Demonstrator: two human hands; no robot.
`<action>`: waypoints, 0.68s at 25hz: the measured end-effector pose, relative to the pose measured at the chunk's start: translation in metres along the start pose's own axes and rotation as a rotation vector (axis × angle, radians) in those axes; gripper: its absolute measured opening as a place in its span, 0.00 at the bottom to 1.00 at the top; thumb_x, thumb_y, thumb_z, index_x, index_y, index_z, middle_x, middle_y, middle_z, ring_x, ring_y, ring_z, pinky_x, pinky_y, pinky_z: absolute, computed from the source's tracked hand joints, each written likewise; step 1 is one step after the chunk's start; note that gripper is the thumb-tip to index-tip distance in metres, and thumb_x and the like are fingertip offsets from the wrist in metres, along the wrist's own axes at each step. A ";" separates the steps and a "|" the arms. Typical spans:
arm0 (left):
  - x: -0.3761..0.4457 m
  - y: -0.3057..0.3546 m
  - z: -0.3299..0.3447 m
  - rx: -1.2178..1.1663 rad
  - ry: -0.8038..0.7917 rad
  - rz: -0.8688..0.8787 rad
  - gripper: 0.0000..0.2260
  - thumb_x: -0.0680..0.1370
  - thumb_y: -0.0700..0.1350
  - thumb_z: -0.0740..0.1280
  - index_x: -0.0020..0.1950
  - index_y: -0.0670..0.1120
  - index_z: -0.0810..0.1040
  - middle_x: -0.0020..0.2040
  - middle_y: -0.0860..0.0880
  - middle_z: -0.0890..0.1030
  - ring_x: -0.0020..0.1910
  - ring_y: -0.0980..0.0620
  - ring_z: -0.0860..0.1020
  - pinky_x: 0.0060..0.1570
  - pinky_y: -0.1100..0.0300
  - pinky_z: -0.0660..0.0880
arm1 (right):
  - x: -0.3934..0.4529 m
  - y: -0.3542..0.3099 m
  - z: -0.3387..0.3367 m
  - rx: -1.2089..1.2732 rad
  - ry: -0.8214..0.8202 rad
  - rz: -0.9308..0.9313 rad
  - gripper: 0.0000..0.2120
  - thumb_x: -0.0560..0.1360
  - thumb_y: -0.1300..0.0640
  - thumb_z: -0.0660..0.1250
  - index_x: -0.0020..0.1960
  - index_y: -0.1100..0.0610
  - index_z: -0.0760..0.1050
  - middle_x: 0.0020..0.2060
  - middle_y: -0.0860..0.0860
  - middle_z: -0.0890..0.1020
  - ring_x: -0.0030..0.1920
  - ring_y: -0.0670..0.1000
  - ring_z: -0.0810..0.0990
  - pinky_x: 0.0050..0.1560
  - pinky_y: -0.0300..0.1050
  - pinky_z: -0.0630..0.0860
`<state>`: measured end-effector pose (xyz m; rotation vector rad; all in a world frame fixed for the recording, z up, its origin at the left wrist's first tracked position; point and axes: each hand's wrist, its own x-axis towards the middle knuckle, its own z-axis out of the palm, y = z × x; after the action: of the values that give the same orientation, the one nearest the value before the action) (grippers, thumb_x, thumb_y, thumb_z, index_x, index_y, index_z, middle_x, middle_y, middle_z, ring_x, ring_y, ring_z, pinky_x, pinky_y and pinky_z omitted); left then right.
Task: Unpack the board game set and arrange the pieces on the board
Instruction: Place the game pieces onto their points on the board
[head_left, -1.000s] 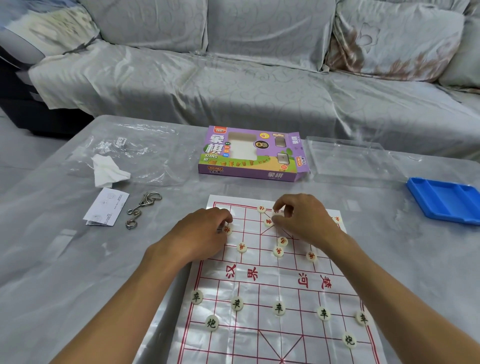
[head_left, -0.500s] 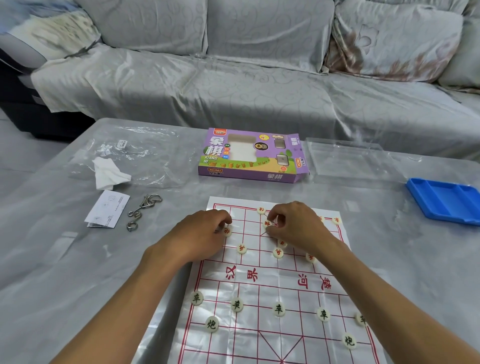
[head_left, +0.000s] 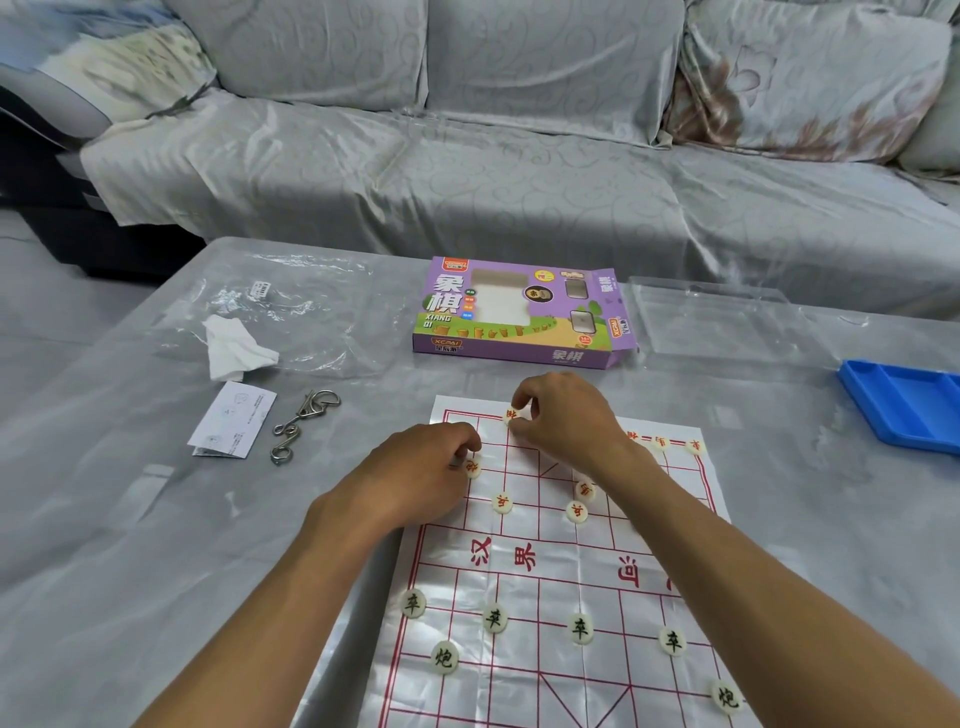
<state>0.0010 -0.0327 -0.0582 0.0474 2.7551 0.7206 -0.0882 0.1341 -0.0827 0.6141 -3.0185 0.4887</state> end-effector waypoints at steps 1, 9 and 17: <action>0.000 0.000 -0.001 -0.002 -0.002 0.002 0.16 0.79 0.42 0.60 0.66 0.53 0.72 0.62 0.52 0.76 0.56 0.51 0.75 0.53 0.59 0.73 | 0.002 0.000 0.001 -0.011 -0.010 0.000 0.12 0.74 0.50 0.71 0.55 0.53 0.80 0.49 0.48 0.82 0.49 0.48 0.74 0.47 0.41 0.71; -0.001 0.000 -0.001 -0.004 0.005 0.005 0.16 0.79 0.42 0.60 0.66 0.53 0.72 0.62 0.52 0.77 0.57 0.51 0.75 0.54 0.58 0.74 | 0.004 0.002 0.007 0.005 -0.022 -0.005 0.12 0.73 0.49 0.72 0.54 0.52 0.81 0.49 0.48 0.82 0.47 0.47 0.74 0.49 0.43 0.74; 0.002 -0.004 0.001 -0.002 0.007 0.009 0.14 0.79 0.43 0.61 0.64 0.53 0.74 0.58 0.53 0.77 0.50 0.53 0.74 0.50 0.59 0.71 | -0.036 0.020 -0.017 0.111 0.108 0.069 0.09 0.76 0.52 0.67 0.55 0.52 0.80 0.38 0.45 0.78 0.40 0.46 0.75 0.49 0.41 0.74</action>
<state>-0.0006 -0.0352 -0.0617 0.0565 2.7624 0.7268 -0.0635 0.1700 -0.0751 0.4725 -2.9344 0.6728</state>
